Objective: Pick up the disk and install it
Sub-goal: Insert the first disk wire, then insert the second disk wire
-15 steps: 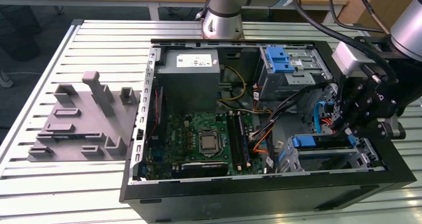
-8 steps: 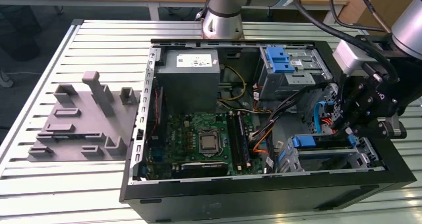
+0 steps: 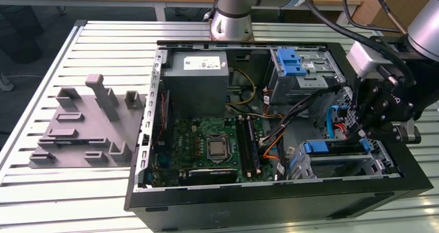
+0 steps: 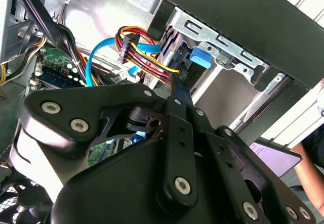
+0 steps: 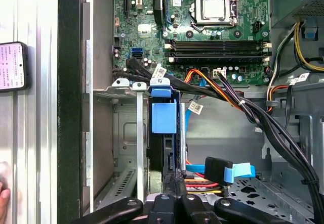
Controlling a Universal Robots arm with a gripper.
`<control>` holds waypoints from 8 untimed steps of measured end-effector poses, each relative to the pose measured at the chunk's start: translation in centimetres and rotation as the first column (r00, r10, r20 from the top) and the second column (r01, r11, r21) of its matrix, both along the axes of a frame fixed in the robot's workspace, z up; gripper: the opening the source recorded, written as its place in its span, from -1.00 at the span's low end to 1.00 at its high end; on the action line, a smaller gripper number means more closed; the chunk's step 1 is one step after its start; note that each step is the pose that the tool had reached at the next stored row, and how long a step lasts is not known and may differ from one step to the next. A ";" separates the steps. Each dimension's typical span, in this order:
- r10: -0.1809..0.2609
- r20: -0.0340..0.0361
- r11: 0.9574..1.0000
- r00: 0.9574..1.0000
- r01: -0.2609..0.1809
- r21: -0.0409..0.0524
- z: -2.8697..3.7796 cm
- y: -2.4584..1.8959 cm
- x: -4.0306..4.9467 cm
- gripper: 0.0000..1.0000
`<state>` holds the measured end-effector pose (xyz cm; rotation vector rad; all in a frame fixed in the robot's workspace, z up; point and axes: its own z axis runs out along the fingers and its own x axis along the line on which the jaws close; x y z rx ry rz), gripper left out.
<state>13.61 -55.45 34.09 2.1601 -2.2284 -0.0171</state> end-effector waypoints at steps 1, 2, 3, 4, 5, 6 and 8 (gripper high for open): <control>0.000 0.000 1.000 1.000 0.000 0.000 0.00 0.00 0.00 -0.79; 0.000 0.000 1.000 1.000 0.000 0.000 0.01 0.00 0.00 -0.79; 0.000 0.000 1.000 1.000 0.000 0.000 0.01 0.00 0.00 -0.79; 0.000 0.000 1.000 1.000 0.000 0.000 0.02 0.00 0.00 -0.79; 0.000 0.000 1.000 1.000 0.000 0.000 0.02 0.00 0.00 -0.79; 0.000 0.000 1.000 1.000 0.000 0.000 0.05 0.00 0.00 -0.79; 0.000 0.000 1.000 1.000 0.000 0.000 0.08 0.00 0.00 -0.79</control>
